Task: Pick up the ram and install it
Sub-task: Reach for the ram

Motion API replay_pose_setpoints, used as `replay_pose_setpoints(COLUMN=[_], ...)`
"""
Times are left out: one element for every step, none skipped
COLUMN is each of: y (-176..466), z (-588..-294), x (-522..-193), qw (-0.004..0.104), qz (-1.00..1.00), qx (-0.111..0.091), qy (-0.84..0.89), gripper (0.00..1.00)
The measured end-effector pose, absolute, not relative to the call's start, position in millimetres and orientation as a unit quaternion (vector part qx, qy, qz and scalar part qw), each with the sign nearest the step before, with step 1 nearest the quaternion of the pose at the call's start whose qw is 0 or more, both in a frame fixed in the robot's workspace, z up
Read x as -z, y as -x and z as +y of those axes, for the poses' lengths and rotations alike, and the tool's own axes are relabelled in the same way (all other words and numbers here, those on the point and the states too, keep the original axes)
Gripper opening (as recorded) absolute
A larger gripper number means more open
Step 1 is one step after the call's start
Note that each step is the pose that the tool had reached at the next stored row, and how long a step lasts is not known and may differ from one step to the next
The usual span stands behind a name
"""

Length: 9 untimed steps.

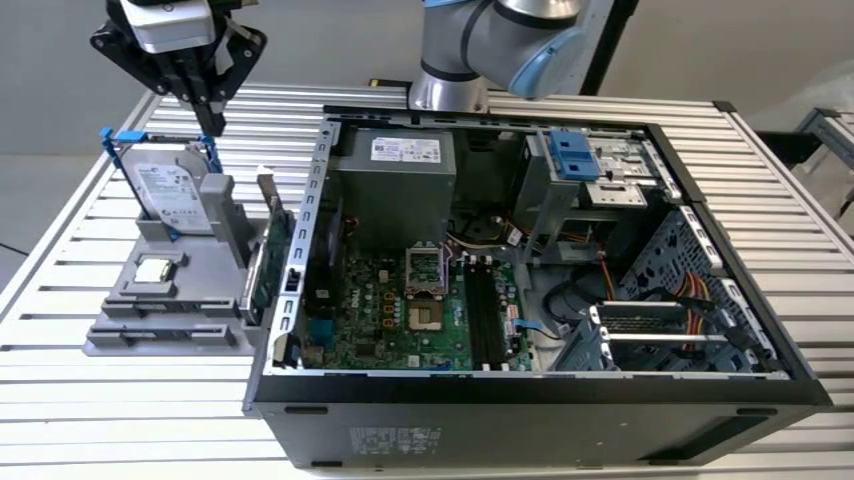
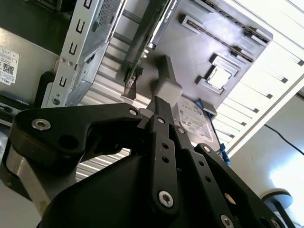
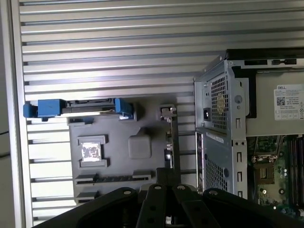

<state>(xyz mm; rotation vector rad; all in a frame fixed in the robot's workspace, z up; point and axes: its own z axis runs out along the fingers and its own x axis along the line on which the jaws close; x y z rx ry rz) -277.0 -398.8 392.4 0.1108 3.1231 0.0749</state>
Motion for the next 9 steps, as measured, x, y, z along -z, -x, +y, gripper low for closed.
replay_pose_setpoints(y=[277.2,277.4,277.7,278.0,278.2,278.6,279.2,280.0,280.4], z=[-398.8,-398.8,-398.8,-398.8,-398.8,-398.8,-398.8,-398.8,-398.8], x=[-392.4,-392.3,-392.3,-392.3,-392.3,-392.3,-392.2,-392.2,-392.2], qw=[0.008,0.008,0.008,0.008,0.008,0.008,0.008,0.008,0.008], qz=[0.999,0.999,0.999,0.999,0.999,0.999,0.999,0.999,0.999], qx=[-0.024,-0.024,-0.024,-0.024,-0.024,-0.024,-0.024,-0.024,-0.024], qy=[-0.035,-0.035,-0.035,-0.035,-0.035,-0.035,-0.036,-0.035,-0.035], gripper=[0.0,0.0,0.0,0.0,0.0,0.0,0.0,0.0,0.0])
